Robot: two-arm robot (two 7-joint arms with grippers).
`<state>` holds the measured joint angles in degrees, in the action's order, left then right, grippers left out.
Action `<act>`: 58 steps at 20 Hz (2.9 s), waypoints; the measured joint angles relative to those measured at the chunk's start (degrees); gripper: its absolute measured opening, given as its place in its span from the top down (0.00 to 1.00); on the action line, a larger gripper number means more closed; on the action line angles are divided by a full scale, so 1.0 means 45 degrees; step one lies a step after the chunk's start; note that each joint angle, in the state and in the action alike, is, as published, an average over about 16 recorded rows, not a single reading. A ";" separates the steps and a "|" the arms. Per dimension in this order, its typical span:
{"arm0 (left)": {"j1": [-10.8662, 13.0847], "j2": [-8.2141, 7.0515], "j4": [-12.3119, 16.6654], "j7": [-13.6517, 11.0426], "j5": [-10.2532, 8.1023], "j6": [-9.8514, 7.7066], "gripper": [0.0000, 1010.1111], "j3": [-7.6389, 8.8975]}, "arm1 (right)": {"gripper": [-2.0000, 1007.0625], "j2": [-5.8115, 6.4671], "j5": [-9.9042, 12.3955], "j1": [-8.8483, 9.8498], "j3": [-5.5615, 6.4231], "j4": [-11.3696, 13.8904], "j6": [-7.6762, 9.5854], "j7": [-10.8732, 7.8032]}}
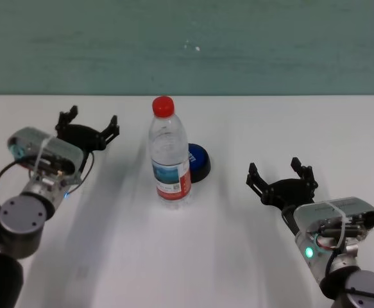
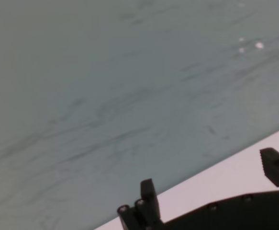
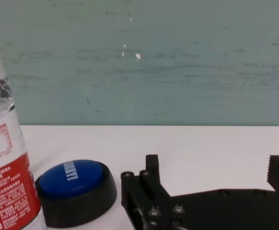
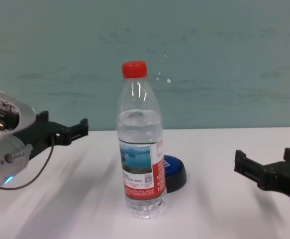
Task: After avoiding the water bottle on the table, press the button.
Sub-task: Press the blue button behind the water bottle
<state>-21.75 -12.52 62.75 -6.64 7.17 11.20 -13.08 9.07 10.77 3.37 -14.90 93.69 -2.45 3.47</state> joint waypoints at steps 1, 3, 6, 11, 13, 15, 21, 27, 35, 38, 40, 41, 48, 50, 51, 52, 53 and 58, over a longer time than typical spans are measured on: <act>0.0246 -0.0013 0.0407 0.0123 0.0048 -0.0200 0.01 0.0086 | 0.00 0.0000 0.0000 0.0000 0.0000 0.0000 0.0000 0.0000; 0.0752 -0.0043 0.1241 0.0301 0.0131 -0.0580 0.01 0.0238 | 0.00 0.0000 0.0000 0.0000 0.0000 0.0000 0.0000 0.0000; 0.1573 -0.0091 0.2551 0.0466 0.0250 -0.1170 0.01 0.0441 | 0.00 0.0000 0.0000 0.0000 0.0000 0.0000 0.0000 -0.0001; 0.2945 -0.0158 0.4591 0.0466 0.0362 -0.2028 0.01 0.0736 | 0.00 0.0000 0.0000 0.0000 0.0000 0.0000 0.0000 -0.0001; 0.3458 -0.0154 0.5287 0.0425 0.0369 -0.2312 0.01 0.0845 | 0.00 0.0000 0.0000 0.0000 0.0000 0.0000 0.0000 0.0000; 0.3944 -0.0120 0.5903 0.0385 0.0368 -0.2555 0.01 0.0943 | 0.00 0.0000 0.0000 0.0000 0.0000 0.0000 0.0000 0.0000; 0.5280 0.0111 0.7395 0.0321 0.0378 -0.3030 0.01 0.1152 | 0.00 0.0000 0.0000 0.0000 0.0000 0.0000 0.0000 0.0000; 0.6420 0.0364 0.8465 0.0235 0.0399 -0.3121 0.01 0.1212 | 0.00 0.0000 0.0000 0.0000 0.0000 0.0000 0.0000 0.0000; 0.7711 0.0387 0.9336 0.0093 0.0610 -0.2909 0.01 0.1133 | 0.00 0.0000 0.0000 0.0000 0.0000 0.0000 0.0000 0.0000; 0.8128 0.0323 0.9552 0.0036 0.0644 -0.2693 0.01 0.1143 | 0.00 0.0000 0.0000 0.0000 0.0000 0.0000 0.0000 0.0000; 0.8377 0.0285 0.9678 0.0004 0.0623 -0.2512 0.01 0.1171 | 0.00 0.0000 0.0000 0.0000 0.0000 0.0000 0.0000 0.0000; 0.8485 0.0274 0.9732 -0.0003 0.0602 -0.2415 0.01 0.1192 | 0.00 0.0000 0.0000 0.0000 0.0000 0.0000 0.0000 0.0000; 0.8982 0.0339 0.9999 0.0039 0.0242 -0.1746 0.01 0.1494 | 0.00 0.0000 0.0000 0.0000 0.0000 0.0000 0.0000 0.0000; 0.9045 0.0395 1.0036 0.0048 0.0054 -0.1594 0.01 0.1621 | 0.00 0.0000 0.0000 0.0000 0.0000 0.0000 0.0000 0.0000; 0.9064 0.0427 1.0046 0.0049 -0.0048 -0.1532 0.01 0.1685 | 0.00 0.0000 0.0000 0.0000 0.0000 0.0000 0.0000 0.0000; 0.9071 0.0464 1.0048 0.0049 -0.0154 -0.1484 0.01 0.1748 | 0.00 0.0000 0.0000 0.0000 0.0000 0.0000 0.0000 0.0000; 0.9072 0.0504 1.0043 0.0051 -0.0258 -0.1443 0.01 0.1808 | 0.00 0.0000 0.0000 0.0000 0.0000 0.0000 0.0000 0.0000; 0.9052 0.0674 0.9949 0.0051 -0.0663 -0.1367 0.01 0.2035 | 0.00 0.0000 0.0000 0.0000 0.0000 0.0000 0.0000 0.0000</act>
<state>18.98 -9.49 107.52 -6.42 4.19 5.04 -3.92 9.07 10.77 3.37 -14.90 93.69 -2.44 3.47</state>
